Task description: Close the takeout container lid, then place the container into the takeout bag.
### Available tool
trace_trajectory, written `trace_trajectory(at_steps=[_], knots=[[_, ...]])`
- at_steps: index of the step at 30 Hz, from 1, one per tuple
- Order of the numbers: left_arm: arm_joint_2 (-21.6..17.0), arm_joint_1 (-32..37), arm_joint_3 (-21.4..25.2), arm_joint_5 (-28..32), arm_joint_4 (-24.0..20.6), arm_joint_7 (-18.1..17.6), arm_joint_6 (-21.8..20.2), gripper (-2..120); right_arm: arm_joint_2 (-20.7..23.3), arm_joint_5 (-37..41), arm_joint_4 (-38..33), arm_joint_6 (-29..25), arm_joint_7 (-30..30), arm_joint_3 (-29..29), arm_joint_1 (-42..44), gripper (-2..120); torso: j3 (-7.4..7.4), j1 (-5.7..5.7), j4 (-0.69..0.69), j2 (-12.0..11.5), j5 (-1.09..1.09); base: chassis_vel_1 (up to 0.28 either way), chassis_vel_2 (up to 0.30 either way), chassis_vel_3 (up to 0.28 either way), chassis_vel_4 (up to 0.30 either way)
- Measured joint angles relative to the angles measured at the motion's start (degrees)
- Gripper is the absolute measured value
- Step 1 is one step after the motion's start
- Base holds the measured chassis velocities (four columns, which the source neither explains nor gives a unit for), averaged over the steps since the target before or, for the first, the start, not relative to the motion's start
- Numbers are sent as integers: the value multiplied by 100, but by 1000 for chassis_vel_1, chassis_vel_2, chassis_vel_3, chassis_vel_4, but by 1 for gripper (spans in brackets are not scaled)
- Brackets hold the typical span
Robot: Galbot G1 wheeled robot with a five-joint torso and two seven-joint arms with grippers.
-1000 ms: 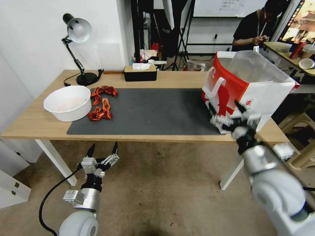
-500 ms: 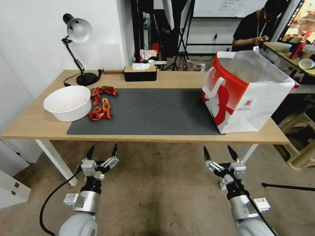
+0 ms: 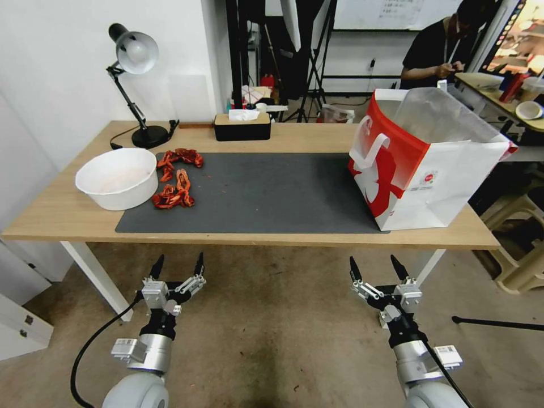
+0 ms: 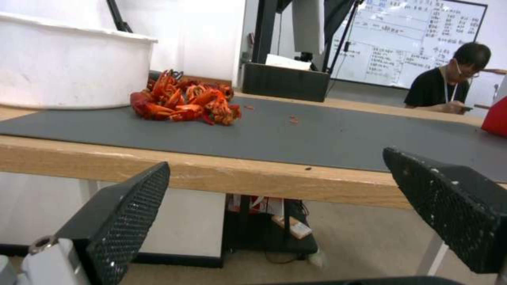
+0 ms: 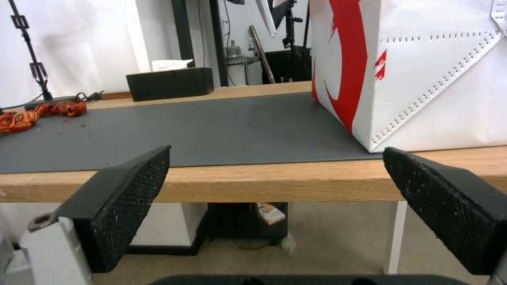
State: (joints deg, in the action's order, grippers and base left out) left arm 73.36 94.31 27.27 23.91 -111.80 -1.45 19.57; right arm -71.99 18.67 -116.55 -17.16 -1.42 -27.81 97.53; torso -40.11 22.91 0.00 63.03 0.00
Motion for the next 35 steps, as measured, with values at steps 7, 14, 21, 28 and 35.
trace_trajectory(at_steps=[7,14,21,28,35], knots=[[-2,0,-1,-1,0,0,0,100,5,8,-4,11,-4,1,-7,100,0,0,0,0,0,0,0,0,0],[-2,0,0,-1,0,0,0,100,7,13,-8,19,-7,2,-10,100,0,1,-1,0,0,0,0,0,0],[-2,0,0,-1,-1,-1,0,100,9,17,-10,24,-10,0,-13,100,0,1,0,0,0,0,0,0,0],[-2,-1,0,-1,-3,-2,-1,100,11,19,-12,27,-12,0,-13,100,0,1,0,0,0,0,0,0,0],[-2,-1,0,0,-3,-2,-2,100,12,19,-15,28,-12,0,-14,100,0,1,0,-1,0,0,0,0,0]])
